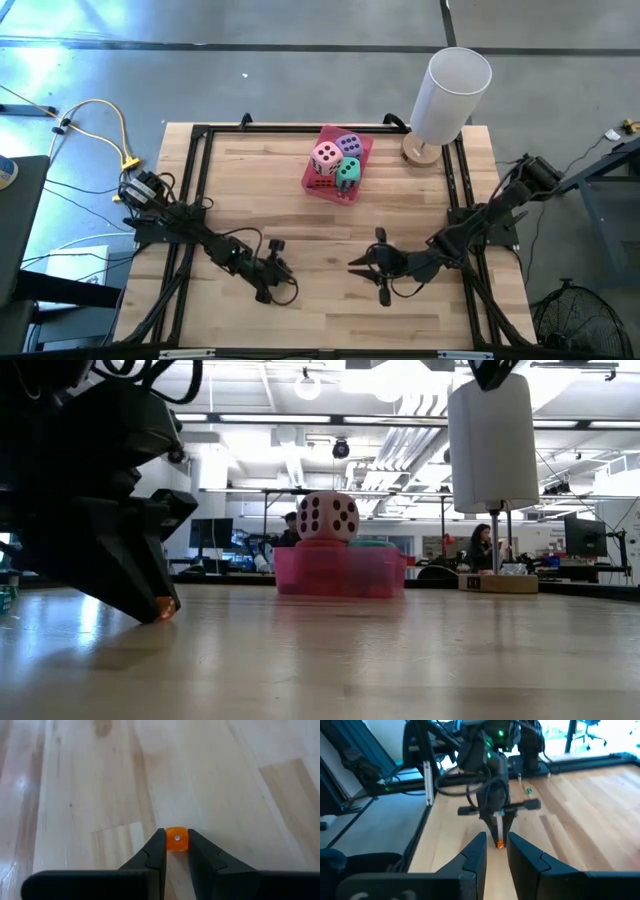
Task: Pick & Place Dice
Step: Put the small orange dice into the bin
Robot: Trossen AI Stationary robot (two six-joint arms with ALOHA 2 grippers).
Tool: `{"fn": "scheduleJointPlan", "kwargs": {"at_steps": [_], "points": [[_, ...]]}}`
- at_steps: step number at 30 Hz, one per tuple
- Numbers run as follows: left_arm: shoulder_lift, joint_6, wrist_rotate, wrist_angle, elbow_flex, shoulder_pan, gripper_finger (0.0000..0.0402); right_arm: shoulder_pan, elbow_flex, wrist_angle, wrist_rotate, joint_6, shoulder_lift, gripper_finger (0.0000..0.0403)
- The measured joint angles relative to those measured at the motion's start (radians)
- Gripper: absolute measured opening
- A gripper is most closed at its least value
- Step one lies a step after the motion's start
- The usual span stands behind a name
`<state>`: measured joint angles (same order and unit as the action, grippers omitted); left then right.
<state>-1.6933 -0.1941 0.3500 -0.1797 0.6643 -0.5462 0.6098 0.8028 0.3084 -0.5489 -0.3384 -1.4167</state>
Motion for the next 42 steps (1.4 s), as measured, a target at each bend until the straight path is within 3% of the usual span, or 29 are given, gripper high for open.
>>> {"fn": "scheduleJointPlan", "kwargs": {"at_steps": [8, 14, 20, 29, 34, 42], "points": [[0.091, 0.019, 0.096, -0.148, 0.02, 0.084, 0.0048, 0.008, 0.0, 0.1, 0.005, -0.052, -0.123, 0.0065], [0.171, 0.097, 0.094, -0.16, 0.05, 0.241, 0.0048, 0.013, 0.0, 0.163, 0.008, -0.059, -0.162, 0.0065], [0.172, 0.141, -0.027, -0.199, 0.065, 0.456, 0.0048, 0.028, 0.0, 0.185, 0.024, -0.077, -0.161, 0.0065], [0.172, 0.01, -0.173, -0.215, 0.067, 0.708, 0.0048, 0.034, 0.0, 0.177, 0.026, -0.084, -0.161, 0.0065], [0.172, 0.002, -0.265, -0.217, 0.067, 0.755, 0.0048, 0.049, 0.0, 0.173, 0.027, -0.095, -0.161, 0.0065], [0.152, 0.06, -0.267, -0.214, 0.068, 0.761, 0.0078, 0.059, 0.0, 0.173, 0.025, -0.095, -0.161, 0.0065]]}}
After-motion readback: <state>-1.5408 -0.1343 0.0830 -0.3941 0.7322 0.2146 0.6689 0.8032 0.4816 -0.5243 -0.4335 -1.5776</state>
